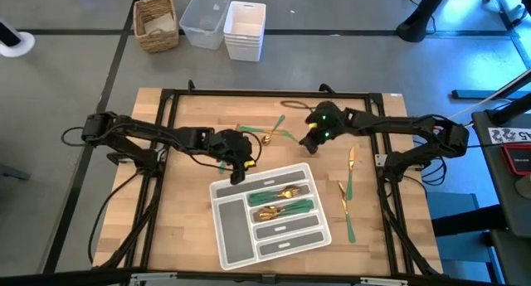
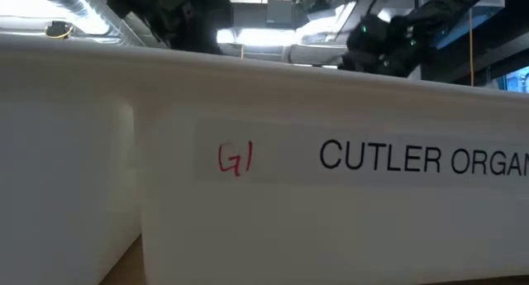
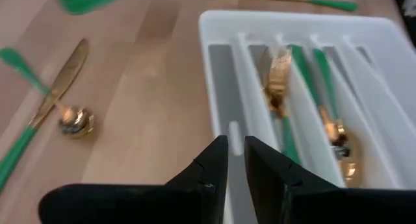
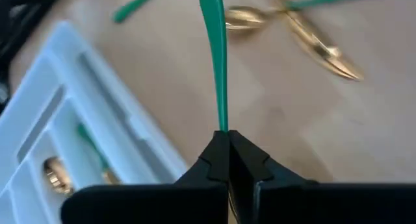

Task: Sort silverware
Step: Put the green spoon into the white silverware tray

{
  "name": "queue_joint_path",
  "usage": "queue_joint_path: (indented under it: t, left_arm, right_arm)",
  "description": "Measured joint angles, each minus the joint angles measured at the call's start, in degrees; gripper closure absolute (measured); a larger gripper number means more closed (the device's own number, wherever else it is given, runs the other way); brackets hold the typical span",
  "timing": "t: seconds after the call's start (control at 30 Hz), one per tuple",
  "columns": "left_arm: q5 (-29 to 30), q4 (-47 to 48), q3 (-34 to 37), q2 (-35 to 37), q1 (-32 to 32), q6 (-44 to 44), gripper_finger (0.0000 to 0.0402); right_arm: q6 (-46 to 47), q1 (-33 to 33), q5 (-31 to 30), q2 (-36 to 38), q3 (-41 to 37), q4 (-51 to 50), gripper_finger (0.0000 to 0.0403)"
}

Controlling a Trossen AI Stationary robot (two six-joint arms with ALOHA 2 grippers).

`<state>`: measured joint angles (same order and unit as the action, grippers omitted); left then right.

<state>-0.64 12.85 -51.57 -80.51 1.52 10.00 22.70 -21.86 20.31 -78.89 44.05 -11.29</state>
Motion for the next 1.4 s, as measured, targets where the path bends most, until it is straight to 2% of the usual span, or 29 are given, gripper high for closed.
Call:
queue_joint_path:
  t: [0.13, 0.4, 0.5, 0.63, 0.8, 1.03, 1.4]
  left_arm:
    - [0.0, 1.1, 0.0, 0.0, 2.7, 0.0, 0.0357]
    - [0.0, 1.9, 0.0, 0.0, 8.5, -1.4, 0.0357]
    - [0.1, 1.7, 0.0, 0.0, 10.8, -1.6, 0.0357]
    - [0.1, 1.7, 0.0, 0.0, 13.4, -1.6, 0.0357]
    - [0.1, 1.6, 0.0, 0.0, 15.1, -1.5, 0.0357]
    - [0.1, 1.6, 0.0, -0.1, 15.1, -1.5, 0.0357]
    - [0.0, 1.6, 1.3, -0.1, 14.7, -1.5, 0.0357]
  right_arm:
    - [-0.5, 8.0, -3.8, 0.0, 0.1, 5.0, 0.0402]
    - [-2.9, 21.7, -18.1, -1.6, 0.2, 8.3, 0.0403]
    - [-4.3, 25.2, -20.5, -4.2, 0.2, 10.4, 0.0403]
    - [-8.1, 28.5, -20.8, -8.4, 0.2, 15.4, 0.0403]
    - [-12.3, 31.1, -20.8, -12.1, 0.2, 19.1, 0.0403]
    - [-12.6, 31.6, -20.8, -14.9, 0.2, 19.0, 0.0400]
    - [-13.2, 31.6, -21.4, -16.6, 0.2, 18.9, 0.0359]
